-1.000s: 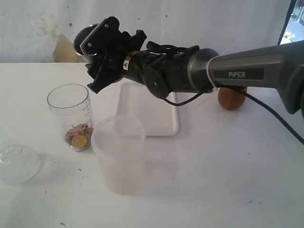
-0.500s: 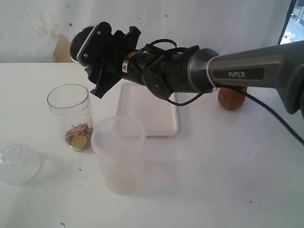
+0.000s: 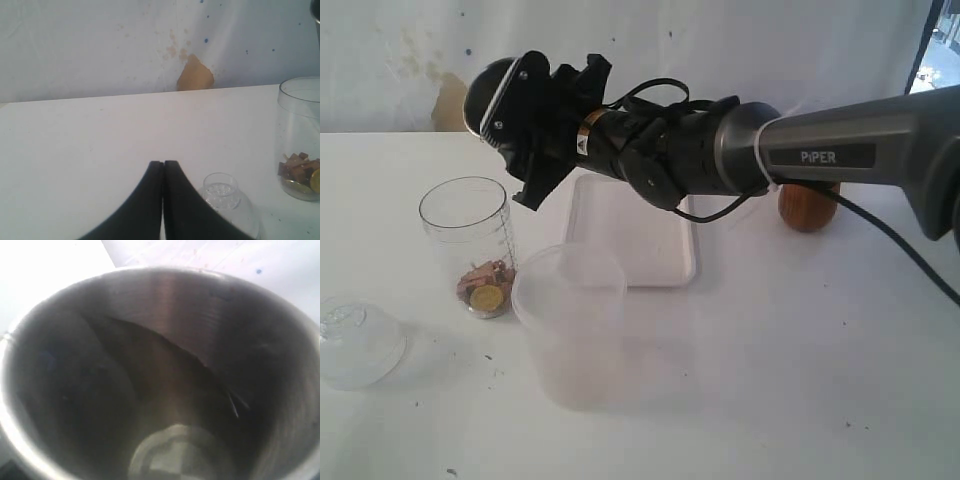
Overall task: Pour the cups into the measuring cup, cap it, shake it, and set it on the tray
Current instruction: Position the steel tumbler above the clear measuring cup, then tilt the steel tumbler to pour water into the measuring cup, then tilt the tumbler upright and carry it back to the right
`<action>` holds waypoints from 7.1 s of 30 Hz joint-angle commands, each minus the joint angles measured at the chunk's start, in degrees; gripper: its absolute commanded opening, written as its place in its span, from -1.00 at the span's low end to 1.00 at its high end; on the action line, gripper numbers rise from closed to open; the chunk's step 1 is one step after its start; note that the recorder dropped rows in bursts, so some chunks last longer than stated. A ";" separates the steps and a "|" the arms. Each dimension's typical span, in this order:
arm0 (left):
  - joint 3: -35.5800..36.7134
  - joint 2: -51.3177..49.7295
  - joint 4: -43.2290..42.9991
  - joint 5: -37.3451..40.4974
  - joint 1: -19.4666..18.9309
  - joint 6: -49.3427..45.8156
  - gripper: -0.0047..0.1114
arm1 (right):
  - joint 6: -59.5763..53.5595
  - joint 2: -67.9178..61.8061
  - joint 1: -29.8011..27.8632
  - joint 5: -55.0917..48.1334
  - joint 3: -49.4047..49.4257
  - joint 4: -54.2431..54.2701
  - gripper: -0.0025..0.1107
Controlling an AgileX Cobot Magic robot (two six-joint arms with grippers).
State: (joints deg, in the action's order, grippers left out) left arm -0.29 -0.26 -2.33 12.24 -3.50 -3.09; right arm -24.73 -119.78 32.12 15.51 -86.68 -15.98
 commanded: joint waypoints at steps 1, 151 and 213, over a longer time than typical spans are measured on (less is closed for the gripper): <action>0.29 0.26 0.38 -0.64 0.22 0.05 -0.90 | -2.49 1.45 -0.21 3.89 -0.46 -0.44 -0.96; 0.29 0.26 0.38 -0.64 0.22 0.05 -0.90 | 0.96 1.55 0.95 2.14 -0.46 -0.17 -0.96; 0.29 0.26 0.17 -0.64 0.22 0.05 -0.90 | 27.66 -1.03 -23.60 29.91 27.90 6.25 -0.96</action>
State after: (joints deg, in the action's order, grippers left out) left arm -0.29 -0.26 -2.33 12.24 -3.50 -3.09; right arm 4.33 -120.86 8.71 40.71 -58.72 -11.07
